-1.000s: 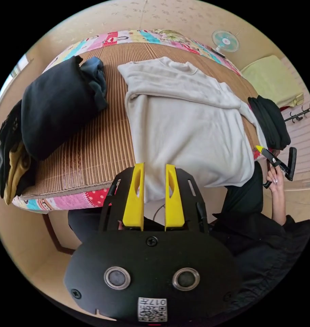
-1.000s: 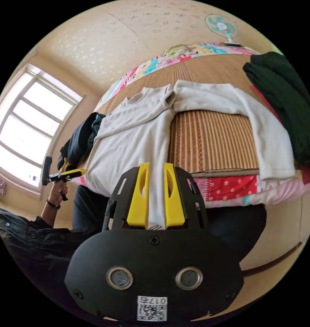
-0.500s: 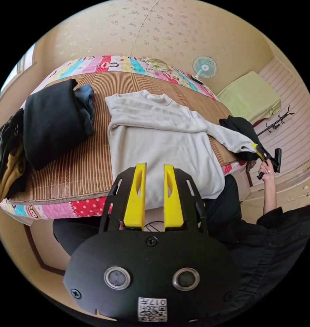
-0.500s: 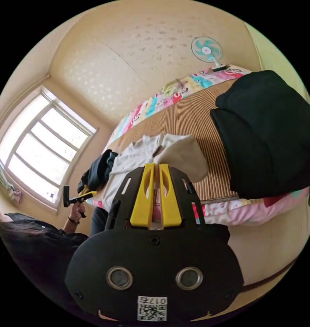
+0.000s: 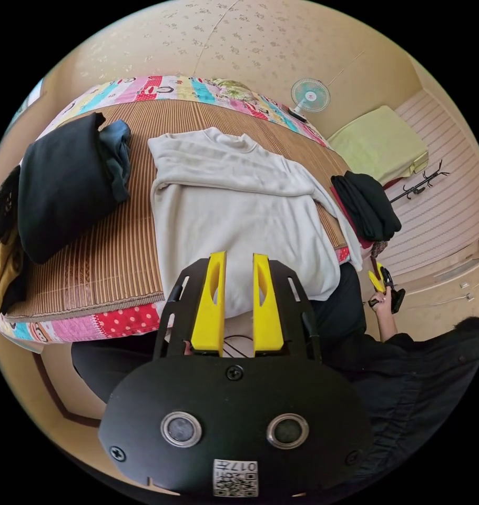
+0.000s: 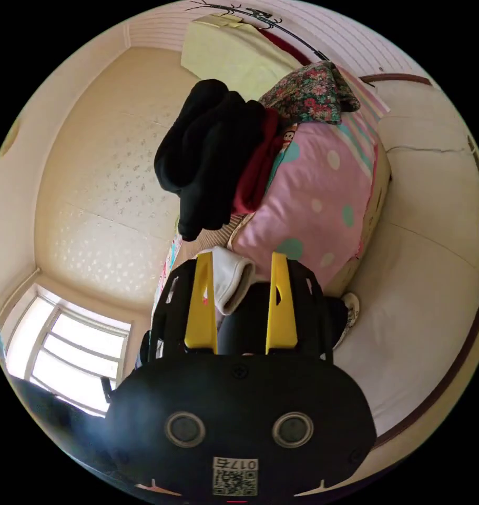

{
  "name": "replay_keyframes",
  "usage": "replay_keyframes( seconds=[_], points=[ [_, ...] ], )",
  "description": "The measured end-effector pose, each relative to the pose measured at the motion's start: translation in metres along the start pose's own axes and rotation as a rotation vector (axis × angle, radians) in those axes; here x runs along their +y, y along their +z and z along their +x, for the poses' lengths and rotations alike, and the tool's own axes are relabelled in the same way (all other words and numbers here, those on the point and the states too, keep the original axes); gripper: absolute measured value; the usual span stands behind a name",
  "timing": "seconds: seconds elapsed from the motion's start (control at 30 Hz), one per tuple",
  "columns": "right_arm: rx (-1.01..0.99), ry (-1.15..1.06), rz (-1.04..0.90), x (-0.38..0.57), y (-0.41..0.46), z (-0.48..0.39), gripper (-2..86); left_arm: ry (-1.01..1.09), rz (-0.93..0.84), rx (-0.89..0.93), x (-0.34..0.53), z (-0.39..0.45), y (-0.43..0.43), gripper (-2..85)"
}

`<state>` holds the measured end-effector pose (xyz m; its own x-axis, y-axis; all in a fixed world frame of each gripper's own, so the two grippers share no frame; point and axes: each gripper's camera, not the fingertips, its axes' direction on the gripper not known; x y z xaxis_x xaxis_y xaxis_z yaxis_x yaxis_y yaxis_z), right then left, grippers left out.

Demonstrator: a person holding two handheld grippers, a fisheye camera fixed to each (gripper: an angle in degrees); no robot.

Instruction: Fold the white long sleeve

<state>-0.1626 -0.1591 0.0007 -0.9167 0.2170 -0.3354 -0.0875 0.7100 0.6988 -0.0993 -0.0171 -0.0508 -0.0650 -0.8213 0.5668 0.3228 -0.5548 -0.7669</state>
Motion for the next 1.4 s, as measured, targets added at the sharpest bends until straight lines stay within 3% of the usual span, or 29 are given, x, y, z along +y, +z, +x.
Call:
replay_keyframes(
  seconds=[0.07,0.13,0.2,0.27,0.33,0.43,0.5,0.57,0.67,0.7,0.77,0.83,0.9,0.97,1.0,1.1,1.27,1.4],
  points=[
    [-0.084,-0.132,-0.097,0.002,0.021,-0.017,15.5,0.006,-0.024,0.028,-0.005,0.001,0.003,8.4],
    [-0.047,-0.329,-0.177,0.000,0.031,-0.054,15.6,0.027,-0.030,0.039,-0.007,0.004,0.001,8.4],
    [0.037,-0.579,-0.339,0.004,0.047,-0.099,15.1,0.042,-0.008,0.028,-0.006,0.005,-0.006,8.3],
    [0.331,-0.825,-0.632,0.024,0.093,-0.131,13.8,0.046,0.022,0.011,-0.001,0.001,-0.012,8.2],
    [0.610,-0.909,-0.794,0.041,0.128,-0.121,12.3,0.035,0.030,0.017,0.004,-0.005,-0.012,8.0],
    [0.603,-0.741,-0.704,0.016,0.118,-0.119,4.9,-0.012,0.028,0.051,0.012,-0.021,-0.011,7.9],
    [0.454,-0.673,-0.647,0.001,0.094,-0.139,4.0,-0.034,0.049,0.073,0.018,-0.030,-0.015,7.9],
    [0.016,-0.709,-0.509,-0.019,0.053,-0.188,3.5,-0.051,0.076,0.078,0.025,-0.041,-0.023,7.7],
    [-0.430,-0.704,-0.459,-0.058,0.046,-0.247,3.3,-0.052,0.086,0.096,0.029,-0.056,-0.027,7.7],
    [-0.498,-0.736,-0.476,-0.062,0.052,-0.263,3.3,-0.051,0.086,0.103,0.029,-0.058,-0.027,7.7],
    [-0.702,-0.897,-0.609,-0.059,0.093,-0.337,3.5,-0.056,0.087,0.133,0.029,-0.067,-0.027,8.0],
    [-0.778,-0.969,-0.703,-0.041,0.142,-0.389,3.9,-0.065,0.095,0.146,0.031,-0.071,-0.027,8.4],
    [-0.794,-0.931,-0.838,-0.015,0.207,-0.427,4.7,-0.076,0.111,0.157,0.033,-0.072,-0.027,8.6],
    [-0.817,-0.845,-1.133,0.039,0.299,-0.456,7.6,-0.094,0.113,0.175,0.038,-0.073,-0.027,9.1],
    [-0.819,-0.826,-1.189,0.053,0.318,-0.459,8.6,-0.100,0.115,0.177,0.039,-0.073,-0.028,9.3],
    [-0.770,-0.826,-1.182,0.093,0.343,-0.453,11.2,-0.129,0.144,0.173,0.051,-0.076,-0.037,9.9],
    [-0.354,-0.882,-0.889,0.097,0.297,-0.372,11.0,-0.159,0.082,0.069,0.064,-0.091,-0.033,10.0],
    [-0.029,-0.868,-0.772,0.096,0.266,-0.305,10.0,-0.090,0.076,0.107,0.024,-0.088,-0.025,10.9]
  ],
)
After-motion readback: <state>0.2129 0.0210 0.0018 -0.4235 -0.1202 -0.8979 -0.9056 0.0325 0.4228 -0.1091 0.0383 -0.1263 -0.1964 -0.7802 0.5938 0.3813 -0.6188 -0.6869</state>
